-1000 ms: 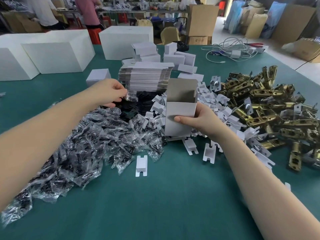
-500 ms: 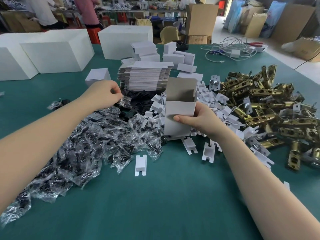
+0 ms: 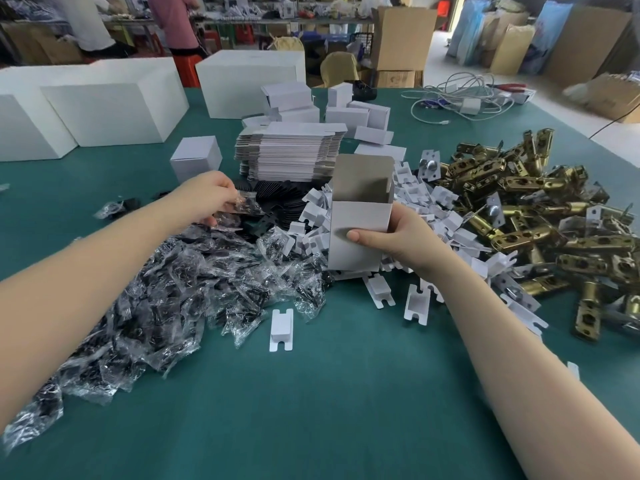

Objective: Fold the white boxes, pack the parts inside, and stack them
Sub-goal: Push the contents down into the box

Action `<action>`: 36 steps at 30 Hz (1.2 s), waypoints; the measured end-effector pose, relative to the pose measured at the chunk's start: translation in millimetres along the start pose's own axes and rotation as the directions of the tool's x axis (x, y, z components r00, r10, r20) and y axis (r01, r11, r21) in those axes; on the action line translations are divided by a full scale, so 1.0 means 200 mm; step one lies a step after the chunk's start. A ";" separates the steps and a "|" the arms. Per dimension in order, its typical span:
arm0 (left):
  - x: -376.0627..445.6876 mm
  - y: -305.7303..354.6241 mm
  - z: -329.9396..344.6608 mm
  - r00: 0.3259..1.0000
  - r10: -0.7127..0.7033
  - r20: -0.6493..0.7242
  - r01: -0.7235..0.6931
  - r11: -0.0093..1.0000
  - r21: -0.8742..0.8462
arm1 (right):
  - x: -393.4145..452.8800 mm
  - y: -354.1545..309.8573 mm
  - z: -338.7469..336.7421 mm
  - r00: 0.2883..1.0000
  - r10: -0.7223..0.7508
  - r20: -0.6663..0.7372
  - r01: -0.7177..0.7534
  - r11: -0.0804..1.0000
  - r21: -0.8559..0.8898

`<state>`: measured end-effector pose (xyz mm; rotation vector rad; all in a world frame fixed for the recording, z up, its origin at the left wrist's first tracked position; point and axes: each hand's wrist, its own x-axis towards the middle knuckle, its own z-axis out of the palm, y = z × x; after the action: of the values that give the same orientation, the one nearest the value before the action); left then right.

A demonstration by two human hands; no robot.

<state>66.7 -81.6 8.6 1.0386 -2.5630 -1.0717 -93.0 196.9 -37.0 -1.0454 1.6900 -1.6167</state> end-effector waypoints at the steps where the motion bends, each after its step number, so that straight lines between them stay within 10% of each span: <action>1: 0.00 0.00 0.00 0.999 -0.033 -0.002 0.033 0.995 -0.099 | 0.00 0.00 0.00 1.000 -0.003 0.000 0.003 1.000 -0.001; 8: -0.04 0.11 -0.03 0.997 -0.071 0.029 0.066 0.594 -0.802 | 0.01 0.01 -0.01 1.000 0.001 -0.002 -0.001 1.000 -0.018; 12: -0.13 0.30 -0.04 0.995 0.095 -0.014 -0.050 0.388 -0.920 | 0.00 0.00 0.00 1.000 0.004 -0.002 -0.004 1.000 -0.007; 15: -0.23 0.46 0.03 0.930 0.318 -0.185 -0.333 0.513 -0.791 | 0.00 0.00 0.00 1.000 0.017 -0.016 -0.017 0.999 -0.034; 19: -0.34 0.61 0.17 0.703 0.702 -0.114 -0.711 0.691 -0.133 | 0.00 -0.01 0.01 1.000 0.018 0.001 -0.018 1.000 -0.017; 22: -0.35 0.64 0.27 0.672 0.733 -0.104 -0.717 0.680 0.154 | -0.01 -0.01 0.01 1.000 0.002 -0.004 -0.002 1.000 -0.019; 36: -0.29 0.55 0.37 0.676 0.714 -0.182 -0.634 0.689 0.351 | 0.01 0.01 0.00 0.999 0.024 -0.036 -0.024 0.999 -0.023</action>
<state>21.3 53.8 35.4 0.1666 -2.5033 -0.3384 -93.8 194.7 -38.3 -1.0094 1.7418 -1.6128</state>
